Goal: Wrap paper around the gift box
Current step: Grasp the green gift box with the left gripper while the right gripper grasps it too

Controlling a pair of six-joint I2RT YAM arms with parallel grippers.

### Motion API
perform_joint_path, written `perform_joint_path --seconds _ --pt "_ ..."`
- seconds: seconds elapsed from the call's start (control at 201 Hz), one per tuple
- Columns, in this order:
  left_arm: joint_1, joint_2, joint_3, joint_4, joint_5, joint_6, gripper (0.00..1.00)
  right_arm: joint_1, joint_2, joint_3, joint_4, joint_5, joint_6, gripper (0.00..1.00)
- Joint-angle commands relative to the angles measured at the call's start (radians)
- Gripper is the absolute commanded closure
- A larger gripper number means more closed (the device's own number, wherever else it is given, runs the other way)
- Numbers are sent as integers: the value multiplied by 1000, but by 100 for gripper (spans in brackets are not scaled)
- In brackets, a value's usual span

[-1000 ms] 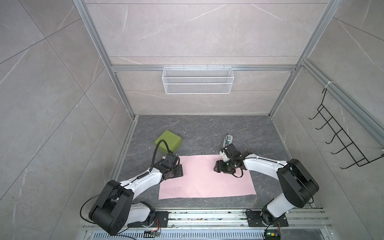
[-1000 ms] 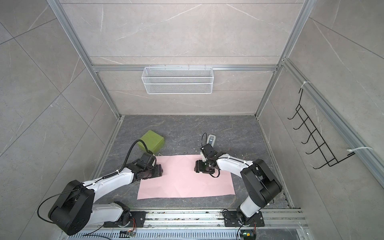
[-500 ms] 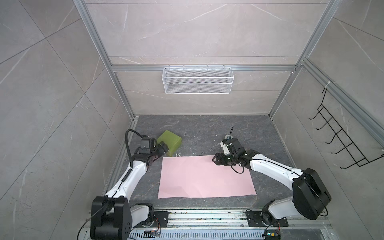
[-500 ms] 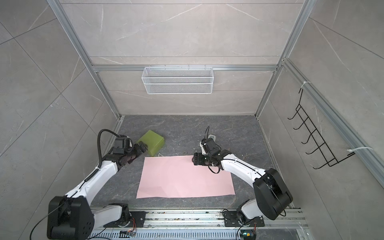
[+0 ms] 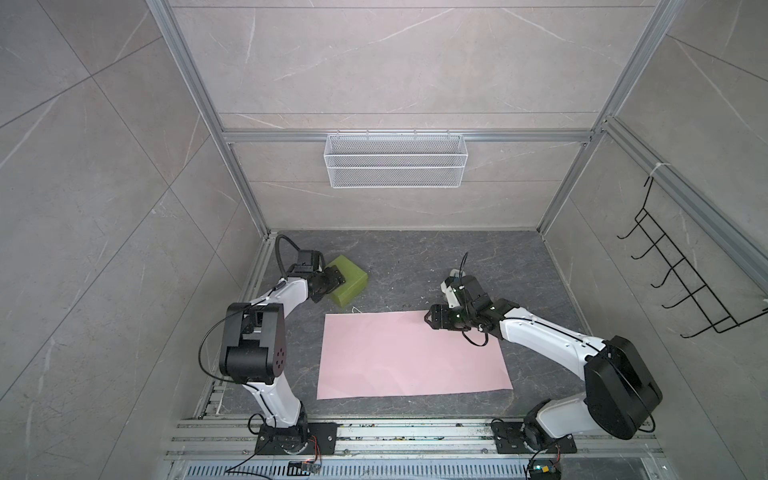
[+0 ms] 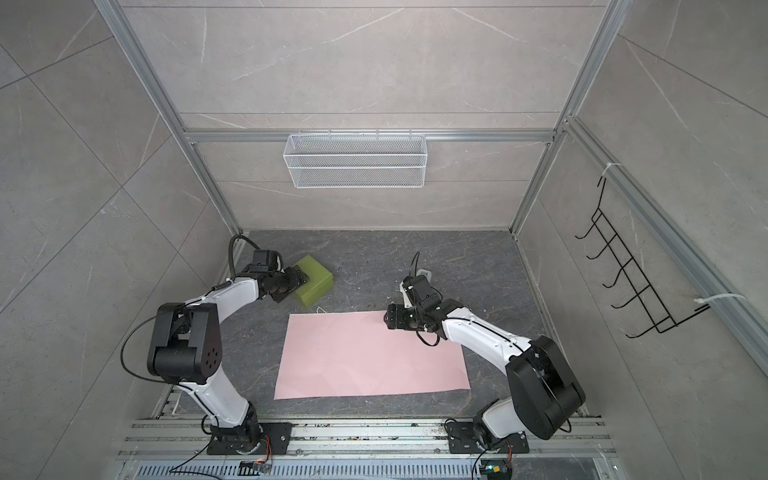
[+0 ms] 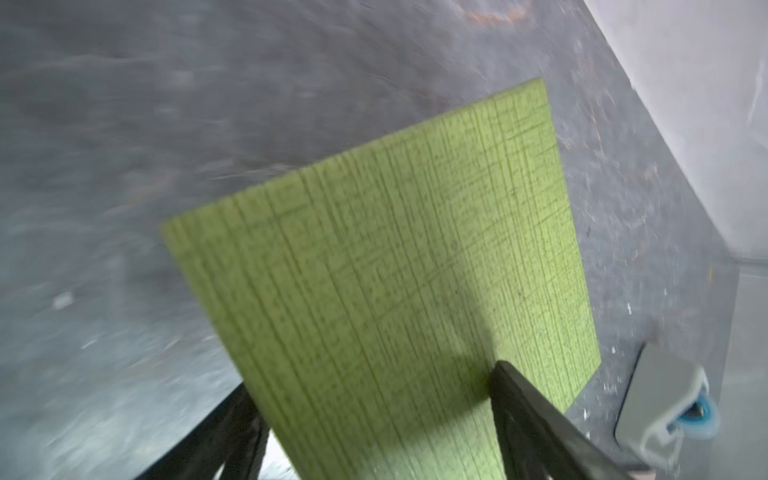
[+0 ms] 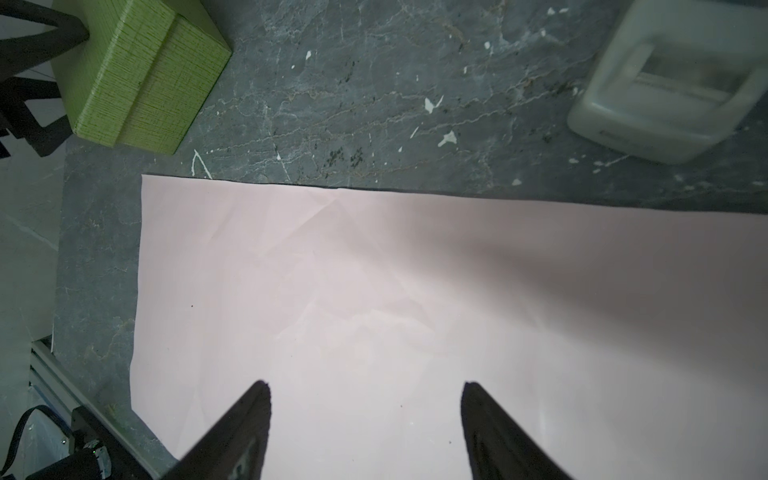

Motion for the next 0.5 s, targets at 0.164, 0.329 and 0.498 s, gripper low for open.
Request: perform_joint_path --seconds 0.164,0.329,0.498 --pt "-192 131 203 -118 205 284 32 -105 61 113 25 -56 -46 25" --pt "-205 111 257 -100 168 220 21 -98 199 224 173 -134 27 22" --pt "-184 89 191 -3 138 14 15 -80 382 400 159 -84 56 10"
